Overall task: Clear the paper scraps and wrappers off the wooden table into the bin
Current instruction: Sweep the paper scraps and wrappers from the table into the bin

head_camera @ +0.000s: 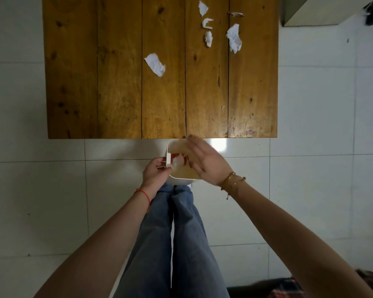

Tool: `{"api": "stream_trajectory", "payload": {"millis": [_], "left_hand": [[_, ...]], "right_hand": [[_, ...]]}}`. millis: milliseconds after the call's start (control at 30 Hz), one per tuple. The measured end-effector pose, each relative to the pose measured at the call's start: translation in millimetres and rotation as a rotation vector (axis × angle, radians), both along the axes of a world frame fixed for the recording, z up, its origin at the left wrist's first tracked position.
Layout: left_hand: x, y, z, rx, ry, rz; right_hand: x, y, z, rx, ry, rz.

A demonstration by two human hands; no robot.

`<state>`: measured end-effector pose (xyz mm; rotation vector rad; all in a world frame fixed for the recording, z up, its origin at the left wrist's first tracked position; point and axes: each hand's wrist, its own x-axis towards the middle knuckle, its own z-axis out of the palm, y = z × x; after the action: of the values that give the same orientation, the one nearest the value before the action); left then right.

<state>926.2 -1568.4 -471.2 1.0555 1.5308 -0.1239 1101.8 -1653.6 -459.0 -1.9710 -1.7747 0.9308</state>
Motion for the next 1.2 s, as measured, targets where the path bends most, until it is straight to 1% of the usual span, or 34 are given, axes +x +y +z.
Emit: {"api": "stream_trajectory", "payload": {"millis": [67, 133, 200, 233, 300, 367, 533, 600, 700, 833, 933, 1067, 1200], "left_hand": [[-2, 0, 1, 0.004, 0.007, 0.003], [-3, 1, 2, 0.012, 0.016, 0.012], [-4, 1, 3, 0.017, 0.015, 0.032], [-5, 1, 3, 0.019, 0.011, 0.042], [-7, 2, 3, 0.022, 0.009, 0.050], [-8, 3, 3, 0.021, 0.015, 0.043], [-10, 6, 3, 0.017, 0.012, 0.077], [-13, 8, 4, 0.016, 0.009, 0.088], [-19, 13, 4, 0.023, 0.025, 0.098], [-26, 19, 2, 0.028, 0.057, 0.120], [-30, 23, 1, 0.010, 0.041, 0.142], [-35, 29, -3, -0.002, 0.032, 0.148], [-39, 34, -6, -0.010, 0.037, 0.147]], "right_hand": [[17, 8, 0, 0.018, -0.049, -0.233], [41, 20, -2, -0.025, -0.140, -0.405], [61, 29, -7, -0.126, -0.192, -0.480], [66, 32, -9, -0.172, -0.204, -0.484], [64, 33, -13, -0.213, -0.221, -0.427], [49, 31, -14, -0.197, -0.211, -0.312], [-8, 17, -7, -0.106, -0.048, 0.182], [-18, 18, -6, -0.057, -0.043, 0.288], [-10, 45, -2, -0.026, -0.079, 0.205], [19, 115, 4, -0.049, -0.144, 0.033], [31, 164, 5, -0.071, -0.187, -0.039], [34, 208, 0, -0.139, -0.223, -0.009], [31, 215, -7, -0.190, -0.296, 0.038]]}}
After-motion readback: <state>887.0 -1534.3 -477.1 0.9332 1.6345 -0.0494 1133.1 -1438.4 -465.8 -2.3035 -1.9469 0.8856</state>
